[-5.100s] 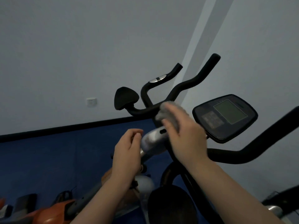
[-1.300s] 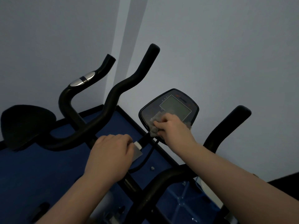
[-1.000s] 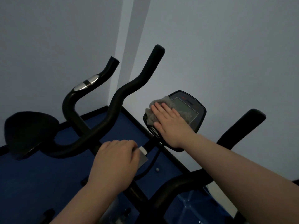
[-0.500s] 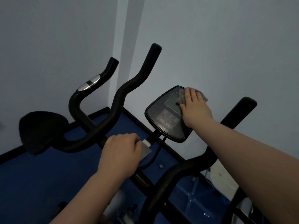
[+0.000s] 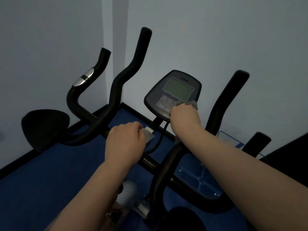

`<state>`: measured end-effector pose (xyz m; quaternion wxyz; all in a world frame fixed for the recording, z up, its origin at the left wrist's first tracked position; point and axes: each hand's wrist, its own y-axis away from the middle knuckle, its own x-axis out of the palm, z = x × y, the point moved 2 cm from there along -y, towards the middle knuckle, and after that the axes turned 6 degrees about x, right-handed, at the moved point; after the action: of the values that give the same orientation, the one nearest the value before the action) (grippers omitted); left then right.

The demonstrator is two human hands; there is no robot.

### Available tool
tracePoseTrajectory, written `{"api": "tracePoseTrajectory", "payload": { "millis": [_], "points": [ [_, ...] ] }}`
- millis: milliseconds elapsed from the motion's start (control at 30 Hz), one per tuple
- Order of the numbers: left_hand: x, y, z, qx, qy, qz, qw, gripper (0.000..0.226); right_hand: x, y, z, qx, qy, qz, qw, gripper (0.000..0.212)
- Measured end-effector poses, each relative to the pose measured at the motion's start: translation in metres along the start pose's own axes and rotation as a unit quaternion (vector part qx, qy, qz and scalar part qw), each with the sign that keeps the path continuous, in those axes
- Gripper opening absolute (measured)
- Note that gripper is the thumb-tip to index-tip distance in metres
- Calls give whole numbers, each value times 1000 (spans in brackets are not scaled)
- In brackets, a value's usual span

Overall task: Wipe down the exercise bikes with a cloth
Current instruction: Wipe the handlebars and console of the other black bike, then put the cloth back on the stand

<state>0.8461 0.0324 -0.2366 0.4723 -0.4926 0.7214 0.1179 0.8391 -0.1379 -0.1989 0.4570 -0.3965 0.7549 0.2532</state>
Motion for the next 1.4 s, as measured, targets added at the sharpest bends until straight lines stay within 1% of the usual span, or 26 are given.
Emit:
{"api": "tracePoseTrajectory", "payload": {
  "millis": [67, 133, 167, 233, 267, 300, 367, 467, 500, 600, 700, 767, 900, 1067, 1133, 1233, 1333, 1400],
  "points": [
    [-1, 3, -2, -2, 4, -11, 1000, 30, -2, 12, -2, -12, -60, 3, 998, 23],
    [-3, 5, -4, -1, 2, -16, 1000, 31, -9, 20, -5, -7, -163, 14, 986, 13],
    [-4, 7, -5, 1, 0, -19, 1000, 31, -13, 23, -7, -3, -235, 21, 972, 12],
    [-5, 10, -7, 8, -11, -21, 1000, 30, -17, 31, -10, 0, -396, 39, 918, 32],
    [-6, 13, -8, 10, -18, -20, 1000, 29, -19, 37, -12, -1, -455, 32, 890, 36],
    [-7, 17, -8, 8, -16, -20, 1000, 28, -23, 46, -15, -10, -495, 6, 869, 33],
    [-10, 24, -10, -16, 42, -14, 999, 28, -33, 61, -26, -23, -528, -60, 847, 17],
    [-18, 32, -25, -52, 150, 12, 987, 32, -46, 84, -51, -30, -545, -107, 831, 23],
    [-20, 35, -34, -47, 164, 11, 985, 32, -50, 92, -61, -32, -548, -117, 827, 24],
    [-31, 48, -69, -20, 182, -28, 983, 26, -54, 122, -100, -29, -563, -147, 813, 22],
    [-38, 69, -115, 2, 187, -42, 981, 24, -44, 156, -147, -11, -578, -160, 800, 20],
    [-35, 85, -150, 31, 195, -39, 980, 26, -31, 179, -179, 2, -578, -159, 800, 21],
    [-13, 125, -221, 88, 207, -18, 974, 27, 11, 225, -238, 39, -555, -148, 818, 19],
    [45, 167, -290, 130, 201, 65, 969, 27, 86, 284, -294, 96, -513, -119, 845, 17],
    [70, 183, -311, 130, 195, 104, 966, 27, 117, 303, -312, 113, -492, -101, 857, 20],
    [106, 199, -333, 137, 169, 157, 963, 28, 159, 325, -331, 140, -465, -79, 871, 18],
    [138, 205, -345, 169, 116, 193, 960, 30, 196, 333, -341, 160, -448, -53, 878, 14],
    [159, 202, -349, 190, 85, 214, 954, 30, 217, 330, -345, 166, -421, -36, 891, 15]
  ]
}}
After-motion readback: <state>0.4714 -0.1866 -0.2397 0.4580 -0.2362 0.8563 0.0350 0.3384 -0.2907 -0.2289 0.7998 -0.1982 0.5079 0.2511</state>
